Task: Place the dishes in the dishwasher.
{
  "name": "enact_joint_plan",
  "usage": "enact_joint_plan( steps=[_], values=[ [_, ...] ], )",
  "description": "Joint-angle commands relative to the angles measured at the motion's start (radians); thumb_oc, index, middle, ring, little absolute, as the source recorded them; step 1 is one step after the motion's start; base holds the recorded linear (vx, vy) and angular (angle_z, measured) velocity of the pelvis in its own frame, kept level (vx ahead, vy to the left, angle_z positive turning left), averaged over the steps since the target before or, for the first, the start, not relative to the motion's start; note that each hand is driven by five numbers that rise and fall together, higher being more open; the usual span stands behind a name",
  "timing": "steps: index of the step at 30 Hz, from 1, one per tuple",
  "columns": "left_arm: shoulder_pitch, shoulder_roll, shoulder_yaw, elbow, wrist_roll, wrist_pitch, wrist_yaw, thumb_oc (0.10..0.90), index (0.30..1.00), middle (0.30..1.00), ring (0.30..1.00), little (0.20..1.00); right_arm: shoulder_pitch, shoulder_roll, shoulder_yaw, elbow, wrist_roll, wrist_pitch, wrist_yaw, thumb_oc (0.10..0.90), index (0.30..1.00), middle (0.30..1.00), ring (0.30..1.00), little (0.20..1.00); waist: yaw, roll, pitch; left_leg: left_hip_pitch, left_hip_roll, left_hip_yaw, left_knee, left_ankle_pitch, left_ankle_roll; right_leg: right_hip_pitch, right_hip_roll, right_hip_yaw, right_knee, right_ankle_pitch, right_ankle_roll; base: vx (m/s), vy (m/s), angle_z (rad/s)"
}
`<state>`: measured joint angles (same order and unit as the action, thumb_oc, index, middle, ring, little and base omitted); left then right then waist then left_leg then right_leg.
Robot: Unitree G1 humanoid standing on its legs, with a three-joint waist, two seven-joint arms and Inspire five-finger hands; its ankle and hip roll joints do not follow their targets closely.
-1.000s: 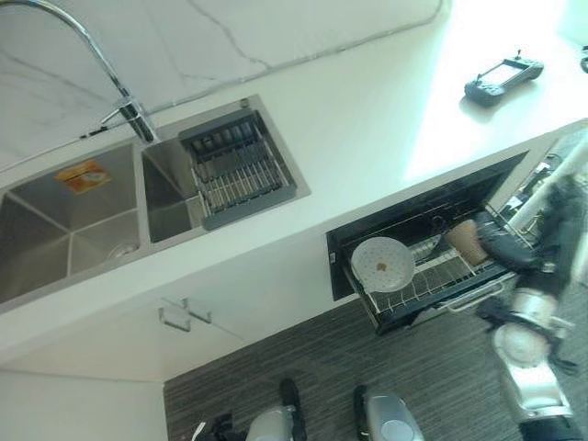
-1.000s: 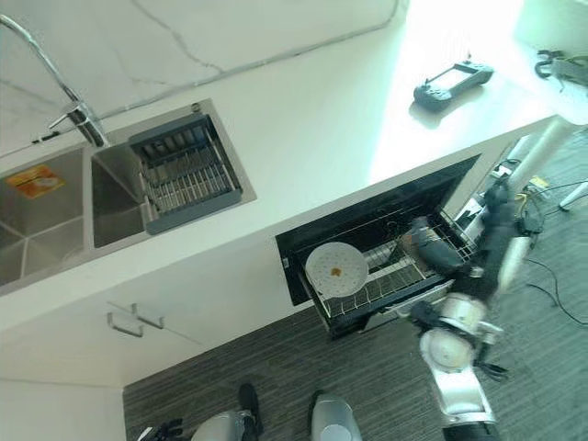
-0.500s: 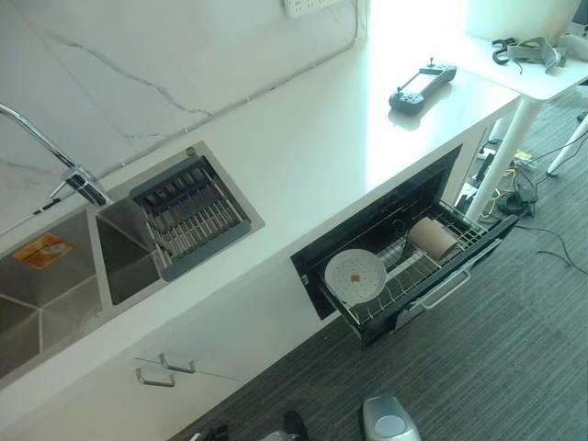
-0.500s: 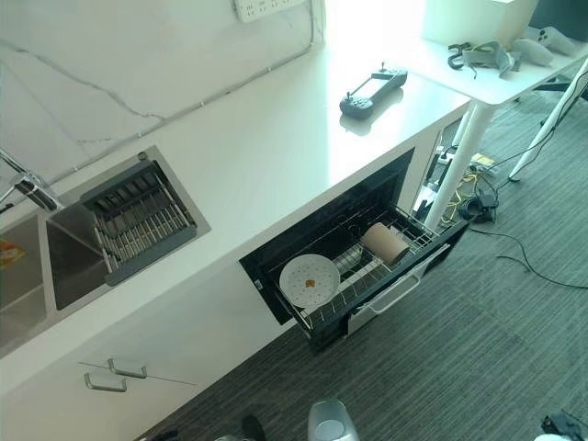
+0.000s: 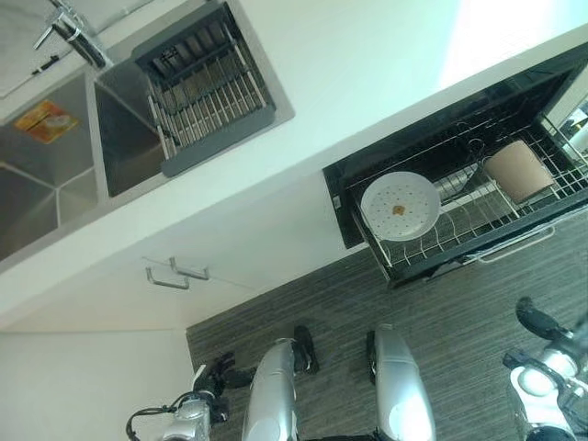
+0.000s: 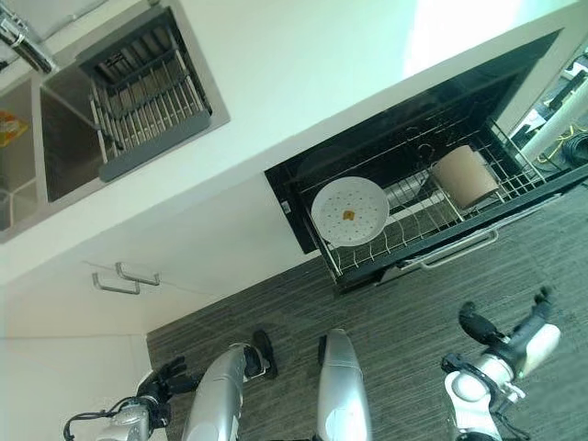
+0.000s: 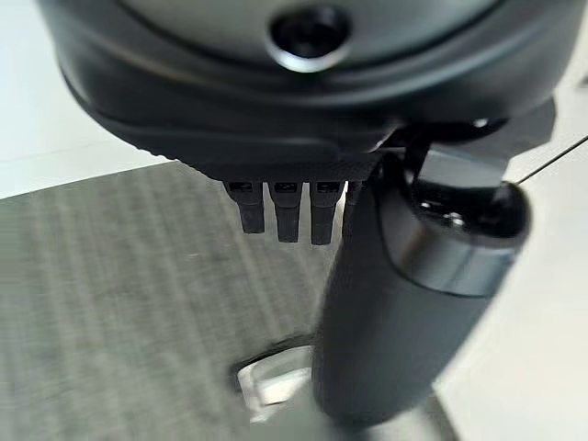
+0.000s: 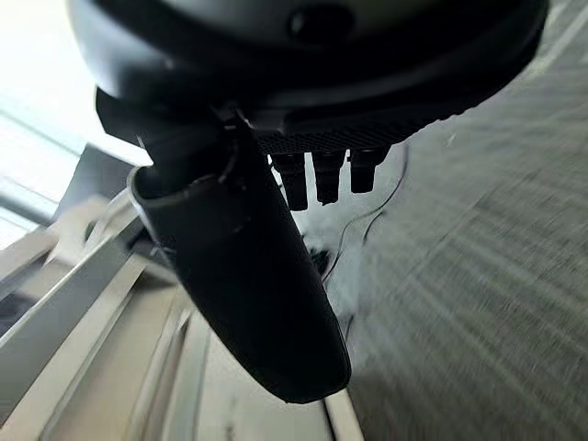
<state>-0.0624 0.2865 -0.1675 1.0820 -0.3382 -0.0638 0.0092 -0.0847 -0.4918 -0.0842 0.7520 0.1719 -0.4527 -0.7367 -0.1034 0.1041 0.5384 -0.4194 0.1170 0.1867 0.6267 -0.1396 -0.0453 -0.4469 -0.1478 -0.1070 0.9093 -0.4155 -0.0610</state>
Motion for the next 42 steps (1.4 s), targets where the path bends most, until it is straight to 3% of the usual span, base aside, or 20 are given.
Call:
enact_joint_plan(
  steps=[1,12,19,26,28,34,38,40,42],
  values=[
    [0.077,0.004,-0.016,0.000,0.013,-0.016,-0.004,0.800,0.900,0.900,0.900,0.900,0.008,-0.079,-0.019,-0.017,-0.049,-0.054,0.010,0.800,0.900,0.900,0.900,0.900,0.003,-0.031,-0.032,0.100,-0.054,0.019,0.017,-0.120,0.062,0.148,0.038,-0.079,-0.120,-0.036,-0.035,0.00,0.021,0.16],
    [0.092,0.037,-0.021,-0.014,0.027,-0.010,-0.034,0.800,0.900,0.900,0.900,0.900,-0.211,-0.194,0.152,-0.085,-0.163,-0.044,0.083,0.800,0.900,0.900,0.900,0.900,0.074,-0.020,-0.018,0.002,-0.082,-0.038,0.016,-0.077,0.055,0.080,0.041,-0.078,-0.102,-0.022,-0.034,-0.01,0.001,0.13],
    [0.085,0.064,-0.031,-0.036,0.029,0.005,-0.046,0.800,0.900,0.900,0.900,0.900,-0.464,-0.303,0.191,-0.056,-0.108,-0.006,0.159,0.800,0.900,0.900,0.900,0.900,0.151,-0.015,-0.018,-0.062,-0.113,-0.088,-0.005,-0.049,0.051,0.036,0.044,-0.094,-0.095,-0.009,-0.035,0.01,0.000,0.13],
    [0.093,0.092,-0.036,-0.065,0.022,0.009,-0.071,0.800,0.900,0.900,0.900,0.900,-0.720,-0.426,0.322,-0.019,-0.272,0.034,0.188,0.800,0.900,0.900,0.900,0.900,0.219,-0.007,-0.018,-0.083,-0.116,-0.124,-0.084,0.009,0.032,0.036,0.044,-0.130,-0.105,-0.011,-0.040,0.02,-0.005,0.19],
    [0.102,0.109,-0.031,-0.074,-0.002,0.001,-0.061,0.800,0.900,0.900,0.900,0.900,-0.818,-0.466,0.393,0.015,-0.261,0.061,0.199,0.800,0.900,0.900,0.900,0.900,0.244,-0.006,-0.018,-0.079,-0.115,-0.142,-0.123,0.035,0.024,0.046,0.046,-0.138,-0.114,-0.013,-0.041,0.01,0.011,0.10],
    [0.111,0.154,-0.003,-0.105,-0.015,0.000,-0.050,0.800,0.900,0.900,0.900,0.900,-0.982,-0.497,0.476,0.116,-0.212,0.096,0.249,0.800,0.900,0.900,0.900,0.900,0.298,-0.006,-0.018,-0.050,-0.109,-0.174,-0.227,0.054,0.022,0.070,0.039,-0.173,-0.131,-0.016,-0.034,-0.01,-0.031,0.12],
    [0.111,0.154,0.019,-0.104,0.033,-0.061,0.018,0.800,0.900,0.900,0.900,0.900,-0.962,-0.468,0.470,0.126,-0.155,0.136,0.308,0.800,0.900,0.900,0.900,0.900,0.310,-0.007,-0.018,0.002,-0.092,-0.176,-0.306,0.094,0.007,0.133,0.040,-0.193,-0.172,-0.019,-0.033,0.01,-0.010,0.30],
    [0.114,0.151,0.029,-0.108,0.068,-0.082,0.080,0.800,0.900,0.900,0.900,0.900,-0.883,-0.438,0.433,0.108,-0.091,0.152,0.341,0.800,0.900,0.900,0.900,0.900,0.307,-0.006,-0.018,0.028,-0.079,-0.172,-0.327,0.102,-0.002,0.181,0.043,-0.202,-0.210,-0.016,-0.030,0.03,0.034,0.28],
    [0.102,0.148,0.063,-0.105,0.027,-0.088,0.178,0.800,0.900,0.900,0.900,0.900,-0.726,-0.356,0.368,0.071,-0.032,0.160,0.370,0.800,0.900,0.900,0.900,0.900,0.287,-0.003,-0.019,0.064,-0.057,-0.157,-0.327,0.099,-0.013,0.246,0.047,-0.209,-0.258,-0.011,-0.024,0.04,0.097,0.36]
  ],
)
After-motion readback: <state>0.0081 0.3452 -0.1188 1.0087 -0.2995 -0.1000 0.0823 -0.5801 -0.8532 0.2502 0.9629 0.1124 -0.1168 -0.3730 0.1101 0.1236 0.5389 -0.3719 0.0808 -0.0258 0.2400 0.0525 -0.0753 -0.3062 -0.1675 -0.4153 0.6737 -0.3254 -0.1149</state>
